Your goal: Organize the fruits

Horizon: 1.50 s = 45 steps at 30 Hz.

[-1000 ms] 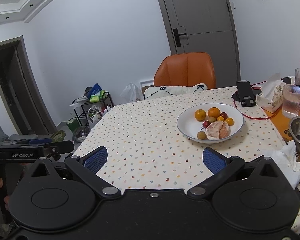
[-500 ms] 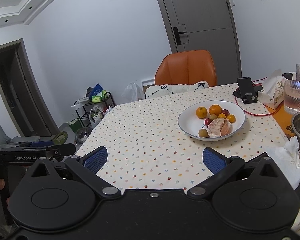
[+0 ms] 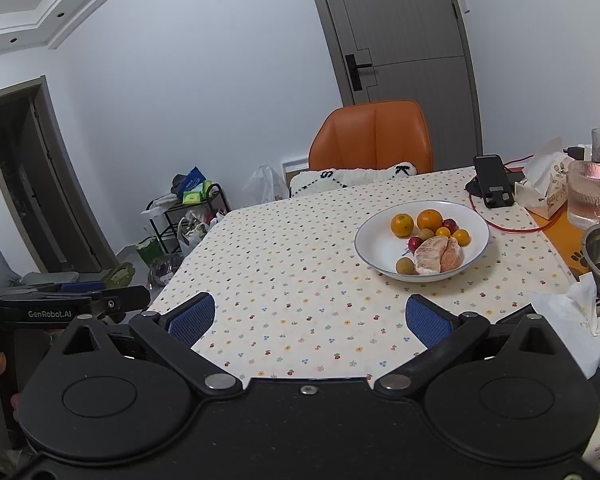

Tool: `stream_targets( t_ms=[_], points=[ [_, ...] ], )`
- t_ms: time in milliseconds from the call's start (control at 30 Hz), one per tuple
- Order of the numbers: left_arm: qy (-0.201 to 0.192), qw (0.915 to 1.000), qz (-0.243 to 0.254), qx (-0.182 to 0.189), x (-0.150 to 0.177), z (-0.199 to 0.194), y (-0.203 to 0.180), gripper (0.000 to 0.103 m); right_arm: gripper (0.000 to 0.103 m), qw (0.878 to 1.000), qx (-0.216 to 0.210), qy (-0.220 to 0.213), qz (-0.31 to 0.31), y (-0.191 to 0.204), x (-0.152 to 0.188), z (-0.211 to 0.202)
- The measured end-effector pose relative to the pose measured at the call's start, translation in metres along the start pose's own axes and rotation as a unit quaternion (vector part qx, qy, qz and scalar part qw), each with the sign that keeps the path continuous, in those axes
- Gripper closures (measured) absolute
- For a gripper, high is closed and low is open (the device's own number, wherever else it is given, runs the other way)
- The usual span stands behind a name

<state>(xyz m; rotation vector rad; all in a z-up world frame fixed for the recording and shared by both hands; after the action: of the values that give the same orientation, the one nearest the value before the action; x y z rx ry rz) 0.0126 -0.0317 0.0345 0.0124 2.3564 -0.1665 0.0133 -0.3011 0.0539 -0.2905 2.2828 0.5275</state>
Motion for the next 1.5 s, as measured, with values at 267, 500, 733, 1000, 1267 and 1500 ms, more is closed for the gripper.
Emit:
stream_targets(
  t_ms=[267, 500, 733, 1000, 1267, 1500],
  points=[
    [0.000, 1.0000, 0.000, -0.001, 0.0004, 0.0001, 0.0008, 0.000, 0.000, 1.000, 0.001, 0.000, 0.001, -0.0004, -0.0012, 0.0013],
    [0.001, 1.0000, -0.001, 0.000, 0.0017, 0.0014, 0.0013, 0.000, 0.000, 1.000, 0.004, -0.001, 0.000, -0.0014, -0.0024, 0.0013],
    [0.001, 1.0000, 0.001, 0.000, 0.0017, 0.0016, -0.0001, 0.000, 0.000, 1.000, 0.005, -0.001, 0.001, -0.0025, -0.0018, -0.0003],
    [0.001, 1.0000, 0.002, 0.000, 0.0016, 0.0014, -0.0016, 0.000, 0.000, 1.000, 0.005, -0.001, 0.001, -0.0032, -0.0016, -0.0005],
    [0.002, 1.0000, 0.002, -0.001, 0.0017, 0.0011, -0.0017, 0.000, 0.000, 1.000, 0.006, -0.001, 0.001, -0.0031, -0.0019, -0.0008],
    [0.002, 1.0000, 0.002, 0.000, 0.0016, 0.0014, -0.0016, 0.000, 0.000, 1.000, 0.005, -0.001, 0.001, -0.0036, -0.0015, -0.0011]
  ],
)
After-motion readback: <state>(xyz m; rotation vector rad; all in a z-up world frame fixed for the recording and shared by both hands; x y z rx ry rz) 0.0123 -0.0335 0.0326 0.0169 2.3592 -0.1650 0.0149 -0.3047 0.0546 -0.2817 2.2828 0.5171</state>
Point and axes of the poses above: each gripper's, at about its wrist camera, not at the fingertips, and z roughly the way its jaws point, y to its left, x to its underside, the point moved 3 cm from there along z, roughly the way its jaws point, and after that the axes turned 14 degrees about y, right-handed, at the moved point
